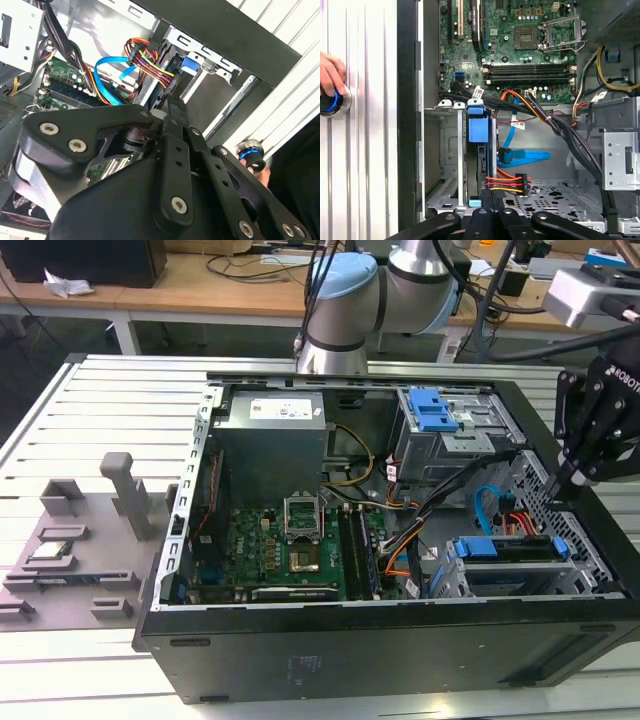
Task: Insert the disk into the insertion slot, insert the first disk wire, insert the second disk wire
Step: 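Insert the first disk wire, then insert the second disk wire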
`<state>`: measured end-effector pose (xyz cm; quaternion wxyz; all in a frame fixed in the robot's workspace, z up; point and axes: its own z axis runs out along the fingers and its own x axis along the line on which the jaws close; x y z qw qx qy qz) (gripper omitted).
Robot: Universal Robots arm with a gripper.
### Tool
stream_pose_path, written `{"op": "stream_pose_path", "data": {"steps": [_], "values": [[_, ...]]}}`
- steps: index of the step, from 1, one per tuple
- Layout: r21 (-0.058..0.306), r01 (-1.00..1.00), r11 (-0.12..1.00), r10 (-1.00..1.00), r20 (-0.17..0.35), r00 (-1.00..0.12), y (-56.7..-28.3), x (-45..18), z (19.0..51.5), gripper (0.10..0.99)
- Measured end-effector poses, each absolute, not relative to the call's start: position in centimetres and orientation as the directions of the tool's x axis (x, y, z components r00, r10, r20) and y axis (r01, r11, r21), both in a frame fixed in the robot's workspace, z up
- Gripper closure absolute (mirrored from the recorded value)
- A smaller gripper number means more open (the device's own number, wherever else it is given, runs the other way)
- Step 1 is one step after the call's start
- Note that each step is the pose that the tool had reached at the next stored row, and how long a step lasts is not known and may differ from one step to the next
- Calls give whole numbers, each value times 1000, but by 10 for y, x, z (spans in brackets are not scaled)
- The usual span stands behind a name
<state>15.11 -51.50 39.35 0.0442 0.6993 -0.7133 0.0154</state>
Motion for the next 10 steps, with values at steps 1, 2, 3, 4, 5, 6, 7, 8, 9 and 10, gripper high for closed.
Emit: {"op": "stream_pose_path", "data": {"steps": [1,2,3,4,5,6,7,8,9,10], "values": [[40,-999,22,-996,85,-18,-515,151,394,980],[40,-999,22,-996,85,-18,-515,151,394,980],[40,-999,22,-996,85,-18,-515,151,394,980],[40,-999,22,-996,85,-18,-515,151,394,980],[40,-999,22,-996,85,-18,-515,151,394,980],[40,-999,22,-996,85,-18,-515,151,394,914],[40,-999,22,-996,85,-18,-515,151,394,784],[40,-999,22,-996,85,-18,-515,151,394,784],[40,-999,21,-996,84,-18,-515,151,394,784],[40,-999,21,-996,83,-18,-515,151,393,784]]}}
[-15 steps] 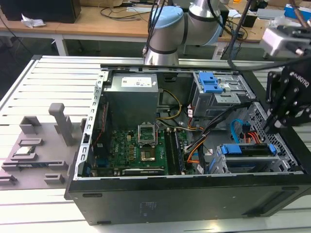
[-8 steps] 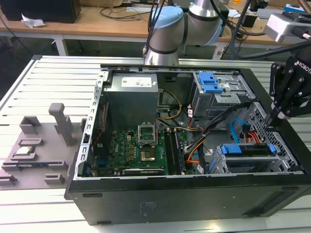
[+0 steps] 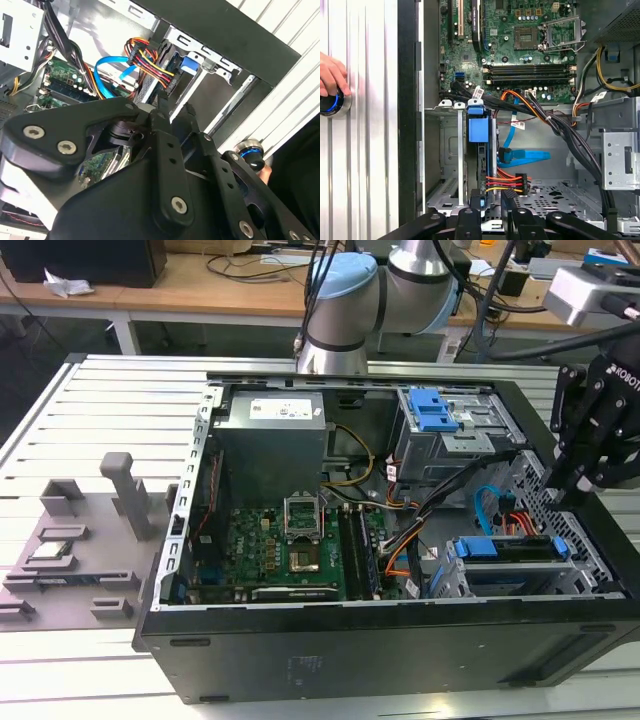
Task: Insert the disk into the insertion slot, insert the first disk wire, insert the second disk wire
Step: 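Insert the second disk wire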
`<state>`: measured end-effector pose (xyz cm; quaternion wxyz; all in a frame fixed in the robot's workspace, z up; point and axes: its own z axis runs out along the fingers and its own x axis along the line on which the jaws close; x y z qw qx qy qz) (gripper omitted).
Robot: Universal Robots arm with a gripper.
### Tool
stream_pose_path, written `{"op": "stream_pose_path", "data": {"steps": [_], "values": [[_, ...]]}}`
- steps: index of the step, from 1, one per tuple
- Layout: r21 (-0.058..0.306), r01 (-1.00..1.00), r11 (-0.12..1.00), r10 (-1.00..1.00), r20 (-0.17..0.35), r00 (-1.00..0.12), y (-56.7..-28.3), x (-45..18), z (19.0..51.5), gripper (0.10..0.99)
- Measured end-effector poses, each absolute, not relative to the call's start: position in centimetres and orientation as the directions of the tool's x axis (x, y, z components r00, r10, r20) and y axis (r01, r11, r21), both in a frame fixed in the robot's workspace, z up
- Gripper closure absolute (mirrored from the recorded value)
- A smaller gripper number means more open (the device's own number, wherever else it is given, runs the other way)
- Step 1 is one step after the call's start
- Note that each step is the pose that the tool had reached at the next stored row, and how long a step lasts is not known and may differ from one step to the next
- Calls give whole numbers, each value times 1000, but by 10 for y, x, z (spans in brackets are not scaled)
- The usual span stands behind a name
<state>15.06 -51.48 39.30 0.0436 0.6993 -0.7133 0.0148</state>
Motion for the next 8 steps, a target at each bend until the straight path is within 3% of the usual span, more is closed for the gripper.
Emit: {"op": "stream_pose_path", "data": {"steps": [8], "values": [[40,-999,21,-996,82,-18,-506,115,381,784]]}}
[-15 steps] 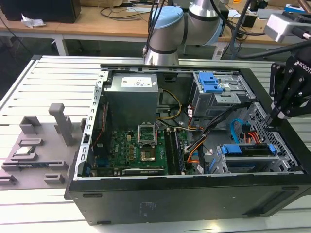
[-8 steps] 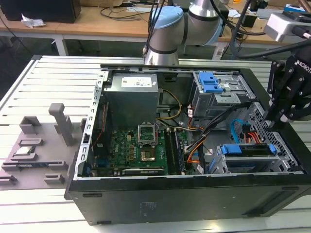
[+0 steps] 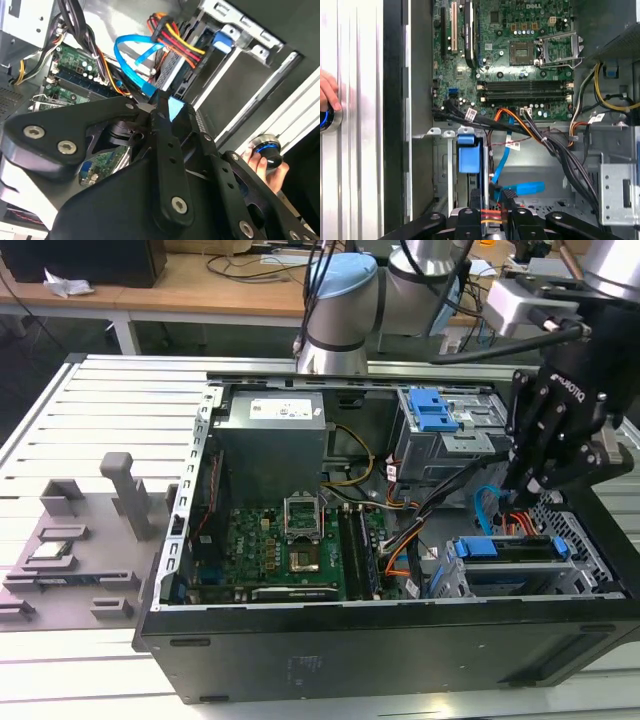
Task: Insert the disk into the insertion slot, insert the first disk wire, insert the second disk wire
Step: 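Insert the second disk wire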
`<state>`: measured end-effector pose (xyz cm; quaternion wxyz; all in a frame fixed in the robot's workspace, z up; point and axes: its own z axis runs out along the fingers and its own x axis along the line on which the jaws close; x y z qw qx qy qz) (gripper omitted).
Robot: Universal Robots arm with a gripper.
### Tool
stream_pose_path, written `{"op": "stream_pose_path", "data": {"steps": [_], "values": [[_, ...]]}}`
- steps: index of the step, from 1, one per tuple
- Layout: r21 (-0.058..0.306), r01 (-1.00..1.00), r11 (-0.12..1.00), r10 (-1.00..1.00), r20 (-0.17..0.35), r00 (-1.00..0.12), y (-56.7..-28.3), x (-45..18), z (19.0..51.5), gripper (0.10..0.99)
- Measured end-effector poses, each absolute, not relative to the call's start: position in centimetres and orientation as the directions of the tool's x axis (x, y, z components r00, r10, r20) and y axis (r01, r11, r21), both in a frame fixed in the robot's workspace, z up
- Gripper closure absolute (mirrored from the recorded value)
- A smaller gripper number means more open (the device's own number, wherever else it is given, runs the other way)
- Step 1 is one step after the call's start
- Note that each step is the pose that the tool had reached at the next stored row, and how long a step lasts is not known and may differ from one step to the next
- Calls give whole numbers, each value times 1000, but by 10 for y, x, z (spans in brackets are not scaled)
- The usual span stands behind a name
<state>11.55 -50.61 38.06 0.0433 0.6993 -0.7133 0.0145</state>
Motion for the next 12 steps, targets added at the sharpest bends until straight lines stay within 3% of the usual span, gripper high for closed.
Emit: {"op": "stream_pose_path", "data": {"steps": [10,11,12], "values": [[40,-999,22,-996,84,-18,-506,113,371,784],[40,-999,22,-996,85,-18,-506,113,371,796],[40,-999,22,-996,85,-18,-506,113,371,867]]}}
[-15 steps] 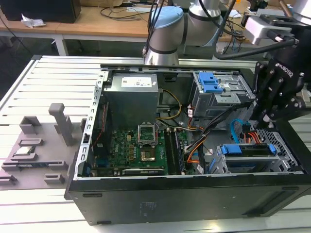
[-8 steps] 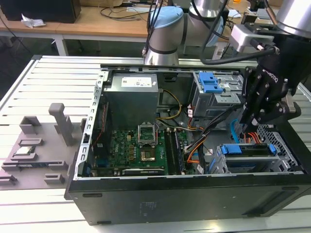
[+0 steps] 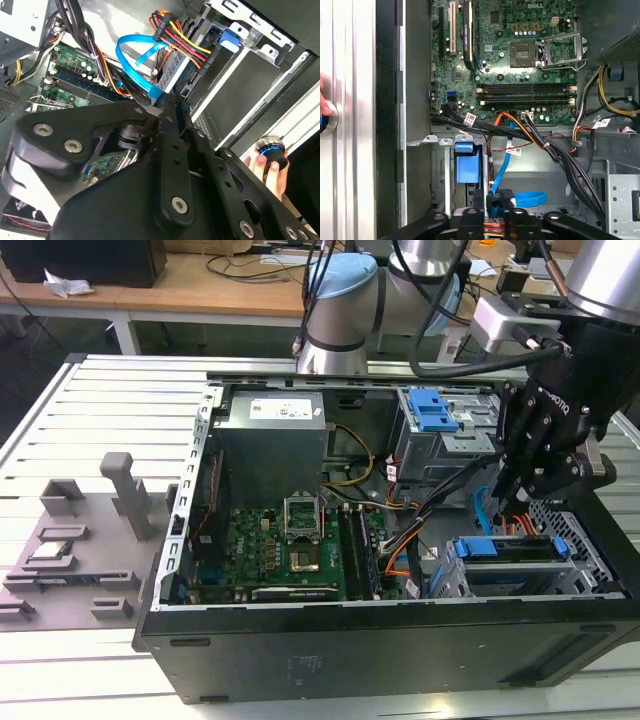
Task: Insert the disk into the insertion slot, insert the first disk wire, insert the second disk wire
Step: 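Insert the second disk wire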
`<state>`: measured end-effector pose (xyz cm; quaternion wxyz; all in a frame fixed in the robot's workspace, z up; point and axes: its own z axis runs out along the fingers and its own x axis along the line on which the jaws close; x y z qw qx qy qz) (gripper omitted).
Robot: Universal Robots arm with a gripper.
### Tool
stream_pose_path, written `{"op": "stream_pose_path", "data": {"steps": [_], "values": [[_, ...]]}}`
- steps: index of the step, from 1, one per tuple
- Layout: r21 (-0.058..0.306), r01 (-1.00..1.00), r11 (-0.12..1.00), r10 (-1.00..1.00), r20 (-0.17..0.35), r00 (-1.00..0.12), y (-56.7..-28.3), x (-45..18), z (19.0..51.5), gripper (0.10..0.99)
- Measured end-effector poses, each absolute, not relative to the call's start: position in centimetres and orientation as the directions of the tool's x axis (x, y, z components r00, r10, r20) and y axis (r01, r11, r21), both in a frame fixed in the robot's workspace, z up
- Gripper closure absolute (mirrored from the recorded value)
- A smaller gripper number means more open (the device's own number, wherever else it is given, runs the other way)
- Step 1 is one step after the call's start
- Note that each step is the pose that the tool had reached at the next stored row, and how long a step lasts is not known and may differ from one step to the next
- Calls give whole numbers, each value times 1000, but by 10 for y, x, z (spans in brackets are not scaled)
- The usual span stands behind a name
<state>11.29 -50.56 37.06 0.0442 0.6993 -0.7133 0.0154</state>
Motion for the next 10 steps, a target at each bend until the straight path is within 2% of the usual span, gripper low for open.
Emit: {"op": "stream_pose_path", "data": {"steps": [1,10], "values": [[40,-999,22,-996,85,-18,-506,113,371,925],[40,-999,22,-996,88,-18,-515,117,361,925]]}}
